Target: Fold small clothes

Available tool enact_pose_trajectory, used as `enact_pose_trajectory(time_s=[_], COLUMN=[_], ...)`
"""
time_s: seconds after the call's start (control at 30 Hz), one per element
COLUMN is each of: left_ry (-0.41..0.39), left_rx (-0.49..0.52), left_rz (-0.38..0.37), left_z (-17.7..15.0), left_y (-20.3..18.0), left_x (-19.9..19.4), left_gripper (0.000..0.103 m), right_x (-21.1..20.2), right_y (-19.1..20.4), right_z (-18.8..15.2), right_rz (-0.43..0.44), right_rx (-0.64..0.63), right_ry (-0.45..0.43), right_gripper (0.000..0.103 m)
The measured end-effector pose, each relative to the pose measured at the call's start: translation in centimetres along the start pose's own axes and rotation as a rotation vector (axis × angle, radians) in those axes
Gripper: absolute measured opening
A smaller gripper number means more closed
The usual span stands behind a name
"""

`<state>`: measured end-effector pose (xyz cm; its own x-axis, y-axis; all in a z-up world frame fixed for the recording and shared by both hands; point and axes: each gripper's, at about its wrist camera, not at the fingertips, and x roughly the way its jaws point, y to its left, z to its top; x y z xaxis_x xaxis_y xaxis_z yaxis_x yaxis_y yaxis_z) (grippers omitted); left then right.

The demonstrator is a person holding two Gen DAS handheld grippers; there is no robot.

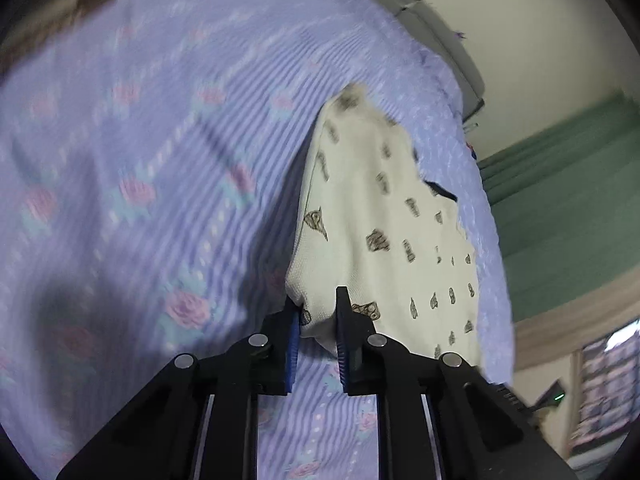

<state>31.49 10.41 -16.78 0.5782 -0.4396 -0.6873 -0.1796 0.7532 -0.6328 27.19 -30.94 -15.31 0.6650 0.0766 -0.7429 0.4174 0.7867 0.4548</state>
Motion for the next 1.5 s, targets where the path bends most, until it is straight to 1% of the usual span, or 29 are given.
enact_pose_trajectory(time_s=[0.07,0.1,0.17,0.23,0.33,0.4,0.43,0.5,0.57,0.6,0.67,0.73,0.77,0.83,0.9,0.93,1.0,1.1,1.2,1.23,1.3,1.33,1.37,1.43,1.5], left_ry=[-0.029,-0.031,0.000,0.018,0.032,0.030,0.028,0.023,-0.002,-0.016,-0.040,-0.040,-0.032,-0.002,0.052,0.097,0.158,0.202,0.267,0.268,0.274,0.290,0.312,0.338,0.359], left_rx=[0.053,0.060,0.043,0.025,0.016,0.029,0.041,0.093,0.168,0.202,0.291,0.363,0.402,0.447,0.439,0.421,0.393,0.366,0.377,0.386,0.397,0.389,0.376,0.350,0.328], left_rz=[0.038,0.046,0.072,0.091,0.097,0.107,0.117,0.158,0.198,0.212,0.219,0.189,0.158,0.098,0.017,-0.035,-0.098,-0.138,-0.179,-0.163,-0.171,-0.190,-0.230,-0.281,-0.292], left_z=[0.2,0.2,0.1,-0.3,-0.6,-0.4,-0.3,-0.2,-0.2,-0.2,0.0,0.4,0.9,2.1,3.8,5.0,6.6,8.7,9.7,10.0,10.4,10.6,10.8,11.1,11.4], left_y=[-0.4,-0.2,0.8,1.7,2.6,2.6,2.5,2.3,2.0,1.9,1.4,1.0,0.9,0.9,1.4,1.8,2.1,2.5,2.2,2.1,2.0,2.2,2.4,2.8,3.1], left_x=[-1.2,-1.2,-0.4,0.4,0.7,0.5,0.3,-0.2,-1.4,-2.0,-3.1,-3.7,-3.9,-3.8,-3.2,-2.5,-1.3,0.3,2.1,2.7,3.7,4.3,4.9,5.8,6.8], left_gripper=[0.015,0.015,0.015,0.015,0.016,0.017,0.022,0.038,0.049,0.050,0.055,0.055,0.055,0.055,0.054,0.054,0.054,0.053,0.053,0.053,0.053,0.053,0.053,0.053,0.050], right_x=[-1.4,-1.9,-1.8,-0.8,0.6,0.9,1.0,0.7,-0.3,-1.0,-2.9,-4.1,-4.8,-5.7,-6.2,-6.3,-5.8,-4.3,-2.3,-1.8,-0.4,0.2,0.7,1.2,1.5], right_y=[0.9,1.1,1.2,1.1,0.4,0.0,0.1,0.3,0.5,0.7,1.6,2.9,3.8,5.4,7.1,8.0,9.7,12.5,14.7,15.4,16.6,17.2,17.6,18.2,18.7], right_z=[0.2,0.3,0.5,0.3,-0.3,-0.6,-0.6,-0.6,-0.6,-0.7,-1.0,-1.3,-1.4,-1.7,-2.0,-2.1,-2.4,-3.2,-4.2,-4.5,-5.0,-5.2,-5.3,-5.7,-6.0], right_rz=[-0.037,-0.048,-0.062,-0.089,-0.129,-0.151,-0.169,-0.176,-0.239,-0.273,-0.313,-0.331,-0.328,-0.310,-0.274,-0.253,-0.207,-0.159,-0.126,-0.119,-0.107,-0.098,-0.094,-0.094,-0.093], right_rx=[-0.056,-0.070,-0.081,-0.092,-0.091,-0.093,-0.104,-0.116,-0.126,-0.138,-0.193,-0.267,-0.305,-0.363,-0.403,-0.423,-0.455,-0.510,-0.549,-0.560,-0.568,-0.572,-0.580,-0.596,-0.609], right_ry=[-0.054,-0.068,-0.054,-0.028,0.007,0.008,0.002,0.000,-0.017,-0.040,-0.108,-0.136,-0.149,-0.160,-0.171,-0.168,-0.145,-0.114,-0.076,-0.063,-0.043,-0.030,-0.021,-0.012,-0.007], right_gripper=[0.009,0.009,0.008,0.008,0.008,0.009,0.010,0.024,0.056,0.059,0.059,0.061,0.063,0.065,0.066,0.067,0.068,0.068,0.068,0.068,0.068,0.068,0.068,0.068,0.068])
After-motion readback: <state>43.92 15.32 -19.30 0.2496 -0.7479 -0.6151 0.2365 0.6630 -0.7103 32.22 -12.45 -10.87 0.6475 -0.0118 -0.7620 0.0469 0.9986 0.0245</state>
